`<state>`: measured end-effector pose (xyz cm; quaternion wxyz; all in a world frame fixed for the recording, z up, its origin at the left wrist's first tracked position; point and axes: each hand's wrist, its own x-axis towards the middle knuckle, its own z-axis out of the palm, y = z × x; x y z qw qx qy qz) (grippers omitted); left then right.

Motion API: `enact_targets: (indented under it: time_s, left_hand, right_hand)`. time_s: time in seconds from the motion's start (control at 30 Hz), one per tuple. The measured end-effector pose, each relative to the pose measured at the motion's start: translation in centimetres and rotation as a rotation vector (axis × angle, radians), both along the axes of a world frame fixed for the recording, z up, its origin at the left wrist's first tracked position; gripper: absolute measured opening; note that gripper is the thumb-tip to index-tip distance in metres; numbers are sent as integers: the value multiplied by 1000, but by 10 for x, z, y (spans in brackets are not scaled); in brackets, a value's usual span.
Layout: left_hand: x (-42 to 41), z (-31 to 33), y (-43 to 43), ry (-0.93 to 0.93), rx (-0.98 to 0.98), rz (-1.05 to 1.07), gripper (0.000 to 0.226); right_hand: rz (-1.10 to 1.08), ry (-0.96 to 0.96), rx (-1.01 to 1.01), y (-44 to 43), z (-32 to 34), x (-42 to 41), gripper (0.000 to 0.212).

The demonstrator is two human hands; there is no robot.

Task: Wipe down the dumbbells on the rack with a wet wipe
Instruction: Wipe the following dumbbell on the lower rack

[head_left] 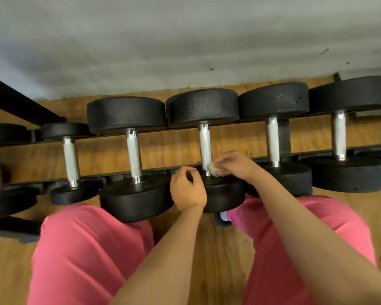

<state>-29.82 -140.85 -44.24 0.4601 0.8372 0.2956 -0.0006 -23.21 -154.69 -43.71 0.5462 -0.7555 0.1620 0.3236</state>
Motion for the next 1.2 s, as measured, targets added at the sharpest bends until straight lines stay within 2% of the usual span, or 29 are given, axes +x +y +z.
enact_targets:
  time_s: [0.03, 0.1, 0.27, 0.37, 0.43, 0.6, 0.73, 0.9, 1.03, 1.2]
  left_hand:
    - [0, -1, 0, 6, 10, -2, 12]
    - [2, -2, 0, 11, 10, -3, 13]
    - [1, -4, -1, 29, 11, -2, 14]
    - [2, -5, -1, 34, 8, 8, 16]
    - [2, -6, -2, 35, 13, 7, 16]
    - [2, -6, -1, 38, 9, 9, 17]
    - [1, -5, -1, 32, 5, 2, 17]
    - [2, -5, -1, 32, 0, 2, 17]
    - [2, -5, -1, 32, 0, -3, 17]
    - [1, -4, -1, 19, 2, -10, 17]
  right_hand:
    - [-74, 38, 111, -2, 0, 0, 11]
    - [-94, 63, 168, -6, -2, 2, 16]
    - [90, -4, -88, -4, -11, 4, 32]
    - [170, -65, -214, 2, -15, 4, 30]
    - [220, -69, -277, 6, -16, 7, 28]
    - [302, -35, -364, 16, -8, 11, 39]
    - [258, -40, -373, 18, -9, 10, 37]
    - [30, -34, -286, 10, -18, 8, 27]
    - [116, -26, -291, 15, -13, 10, 37]
    - [31, -33, -249, 10, -17, 7, 36]
